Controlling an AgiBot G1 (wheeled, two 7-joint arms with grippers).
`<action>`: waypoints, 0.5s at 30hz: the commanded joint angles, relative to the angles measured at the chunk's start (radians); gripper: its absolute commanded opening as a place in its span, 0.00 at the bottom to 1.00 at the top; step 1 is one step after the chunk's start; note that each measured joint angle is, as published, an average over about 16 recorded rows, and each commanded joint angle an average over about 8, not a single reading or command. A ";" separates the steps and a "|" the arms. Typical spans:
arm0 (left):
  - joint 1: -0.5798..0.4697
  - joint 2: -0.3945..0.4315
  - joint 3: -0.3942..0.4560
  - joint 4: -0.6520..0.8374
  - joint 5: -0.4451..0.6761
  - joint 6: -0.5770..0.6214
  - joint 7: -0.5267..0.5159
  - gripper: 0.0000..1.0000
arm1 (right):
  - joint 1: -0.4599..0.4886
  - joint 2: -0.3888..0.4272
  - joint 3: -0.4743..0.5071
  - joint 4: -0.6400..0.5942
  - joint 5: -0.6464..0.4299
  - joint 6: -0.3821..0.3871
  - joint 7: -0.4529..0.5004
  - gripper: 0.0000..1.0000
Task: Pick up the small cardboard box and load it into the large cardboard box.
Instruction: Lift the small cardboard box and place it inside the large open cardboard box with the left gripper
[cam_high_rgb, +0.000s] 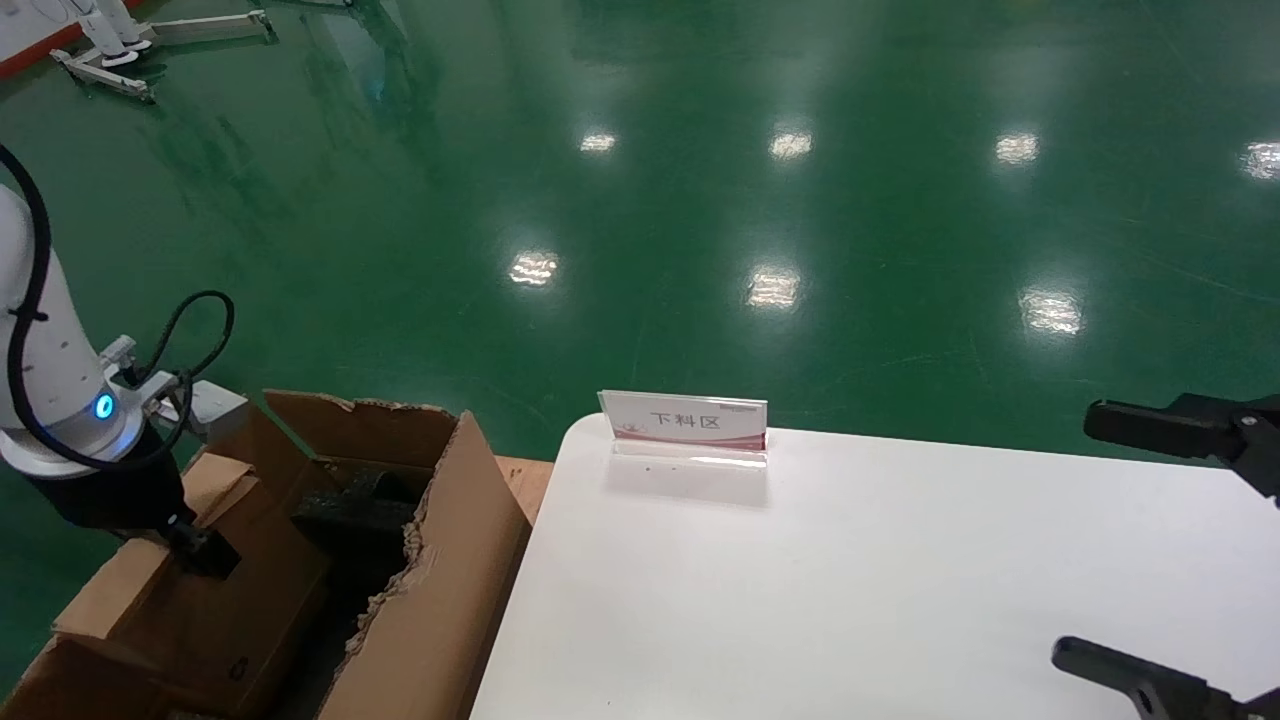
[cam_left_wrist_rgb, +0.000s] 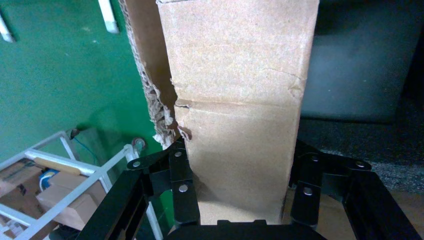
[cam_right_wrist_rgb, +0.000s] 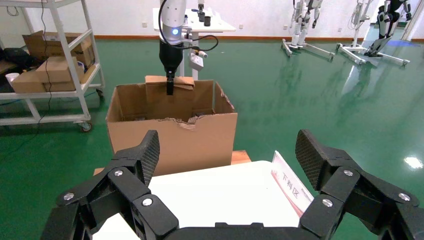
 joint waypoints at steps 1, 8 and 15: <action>0.009 0.002 0.000 0.002 0.002 -0.003 -0.003 0.00 | 0.000 0.000 0.000 0.000 0.000 0.000 0.000 1.00; 0.055 0.007 -0.003 0.021 -0.001 -0.014 -0.011 0.21 | 0.000 0.000 0.000 0.000 0.000 0.000 0.000 1.00; 0.100 0.016 -0.008 0.041 -0.006 -0.025 -0.016 1.00 | 0.000 0.000 0.000 0.000 0.000 0.000 0.000 1.00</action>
